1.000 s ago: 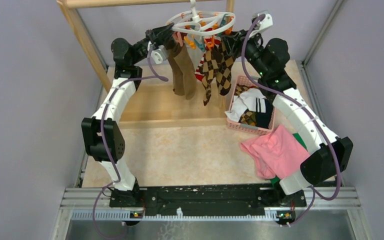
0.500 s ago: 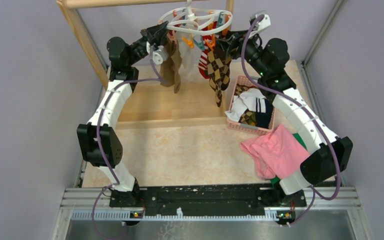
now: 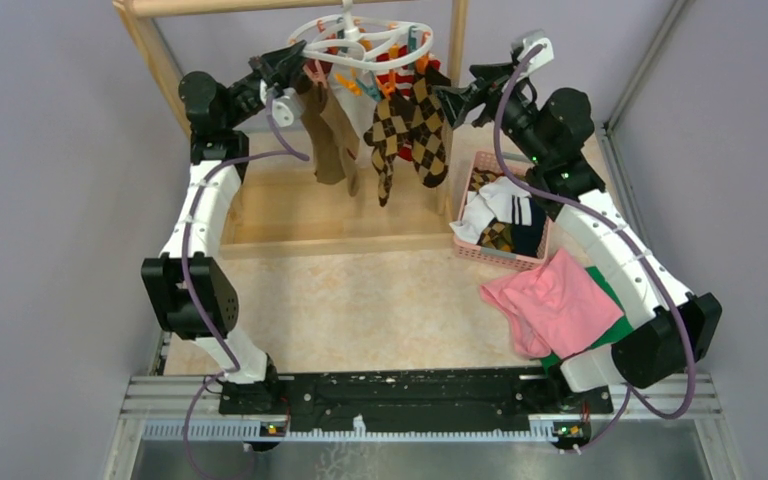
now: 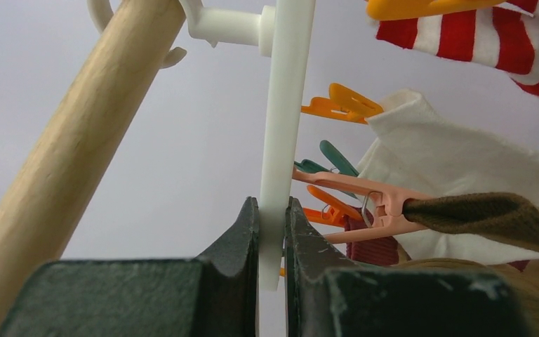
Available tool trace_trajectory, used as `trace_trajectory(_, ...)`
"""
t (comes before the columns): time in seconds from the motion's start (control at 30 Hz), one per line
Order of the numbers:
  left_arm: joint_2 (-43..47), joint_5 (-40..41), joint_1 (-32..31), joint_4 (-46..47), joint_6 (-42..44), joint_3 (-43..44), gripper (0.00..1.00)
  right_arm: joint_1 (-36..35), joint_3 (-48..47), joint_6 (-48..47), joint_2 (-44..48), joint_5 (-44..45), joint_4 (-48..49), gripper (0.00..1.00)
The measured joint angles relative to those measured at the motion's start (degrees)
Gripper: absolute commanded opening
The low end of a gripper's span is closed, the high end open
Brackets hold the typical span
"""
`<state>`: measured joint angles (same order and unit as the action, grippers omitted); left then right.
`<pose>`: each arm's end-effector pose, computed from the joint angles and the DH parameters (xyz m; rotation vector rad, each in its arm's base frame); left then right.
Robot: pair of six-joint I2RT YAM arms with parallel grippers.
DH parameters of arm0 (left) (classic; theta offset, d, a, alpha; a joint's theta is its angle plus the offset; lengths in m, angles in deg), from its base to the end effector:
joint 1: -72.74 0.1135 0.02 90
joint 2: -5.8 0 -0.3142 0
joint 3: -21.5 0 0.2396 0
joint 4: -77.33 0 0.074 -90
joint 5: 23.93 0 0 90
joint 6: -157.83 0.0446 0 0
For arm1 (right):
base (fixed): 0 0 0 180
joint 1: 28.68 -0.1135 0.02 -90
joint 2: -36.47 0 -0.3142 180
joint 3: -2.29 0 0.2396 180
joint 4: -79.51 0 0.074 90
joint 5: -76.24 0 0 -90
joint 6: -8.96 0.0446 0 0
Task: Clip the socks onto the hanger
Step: Rotate the hanger at the clothesline.
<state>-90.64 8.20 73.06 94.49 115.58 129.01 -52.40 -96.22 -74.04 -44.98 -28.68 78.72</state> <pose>0.3767 -0.0357 0.5179 1.2087 0.5265 0.1705 0.2835 0.1371 0.5273 -0.4145 1.2558 0.6247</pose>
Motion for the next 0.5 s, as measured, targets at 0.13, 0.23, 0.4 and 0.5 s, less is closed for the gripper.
trace_trajectory(0.13, 2.0, 0.3, 1.7, -2.8, 1.9, -0.3, 0.00, 0.1, 1.1, 0.0, 1.5, -0.2, 0.3, 0.86)
trace_trajectory(0.23, 3.8, 1.4, 2.1, -5.5, 3.5, -1.0, 0.00, 0.3, 1.9, 0.1, 2.3, -0.4, 0.4, 0.86)
trace_trajectory(0.4, 6.6, 4.4, 2.1, -10.4, 6.0, -2.1, 0.00, 0.3, 3.3, 0.3, 3.8, -1.1, 0.3, 0.86)
trace_trajectory(0.5, 9.1, 7.3, 1.9, -12.5, 7.2, -4.4, 0.00, 0.3, 4.2, 0.6, 4.7, -1.3, 0.5, 0.86)
